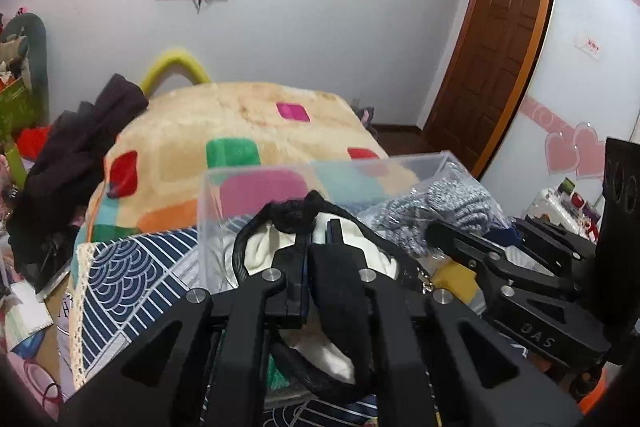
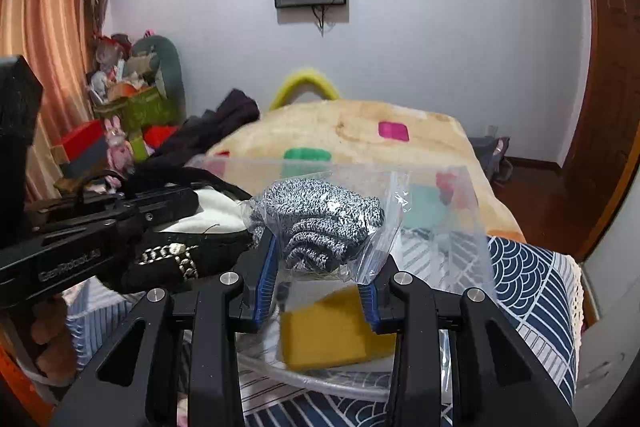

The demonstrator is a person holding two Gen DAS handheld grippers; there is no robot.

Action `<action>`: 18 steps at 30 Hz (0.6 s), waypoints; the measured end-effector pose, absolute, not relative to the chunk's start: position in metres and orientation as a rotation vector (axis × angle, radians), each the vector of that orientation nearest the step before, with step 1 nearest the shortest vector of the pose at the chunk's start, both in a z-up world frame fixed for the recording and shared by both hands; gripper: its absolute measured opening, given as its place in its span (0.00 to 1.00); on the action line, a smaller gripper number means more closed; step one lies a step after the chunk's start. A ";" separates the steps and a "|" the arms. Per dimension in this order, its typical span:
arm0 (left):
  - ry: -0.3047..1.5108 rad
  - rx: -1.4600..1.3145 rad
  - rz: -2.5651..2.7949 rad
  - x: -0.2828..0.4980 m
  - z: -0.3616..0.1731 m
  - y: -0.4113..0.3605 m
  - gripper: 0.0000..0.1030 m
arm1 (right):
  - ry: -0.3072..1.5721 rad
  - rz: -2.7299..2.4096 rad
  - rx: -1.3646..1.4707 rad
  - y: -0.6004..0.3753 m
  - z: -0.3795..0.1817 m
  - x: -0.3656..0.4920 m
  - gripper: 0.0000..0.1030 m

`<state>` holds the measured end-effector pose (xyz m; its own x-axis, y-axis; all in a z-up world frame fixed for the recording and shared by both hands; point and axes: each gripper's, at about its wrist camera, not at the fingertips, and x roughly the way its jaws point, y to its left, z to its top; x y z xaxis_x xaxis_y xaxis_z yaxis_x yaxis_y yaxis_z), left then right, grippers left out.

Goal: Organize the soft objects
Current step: 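Drop the mask and bagged scrubber into the clear box, open both grippers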

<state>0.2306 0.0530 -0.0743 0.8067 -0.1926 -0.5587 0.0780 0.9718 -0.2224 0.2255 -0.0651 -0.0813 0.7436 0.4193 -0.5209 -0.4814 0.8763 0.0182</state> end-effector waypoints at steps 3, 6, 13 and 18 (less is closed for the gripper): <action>0.613 -0.165 -0.151 0.231 -0.081 0.049 0.06 | 0.560 0.473 -0.164 -0.062 -0.089 0.227 0.34; 0.626 -0.155 -0.157 0.232 -0.085 0.047 0.06 | 0.571 0.465 -0.175 -0.062 -0.090 0.228 0.35; 0.631 -0.198 -0.190 0.221 -0.076 0.058 0.21 | 0.527 0.450 -0.206 -0.068 -0.076 0.214 0.56; 0.597 -0.187 -0.184 0.203 -0.060 0.057 0.49 | 0.476 0.446 -0.180 -0.077 -0.060 0.200 0.58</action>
<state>0.2026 0.0572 -0.0603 0.8119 -0.2249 -0.5387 0.1171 0.9668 -0.2272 0.2004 -0.0773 -0.0601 0.7951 0.3715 -0.4795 -0.4542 0.8886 -0.0647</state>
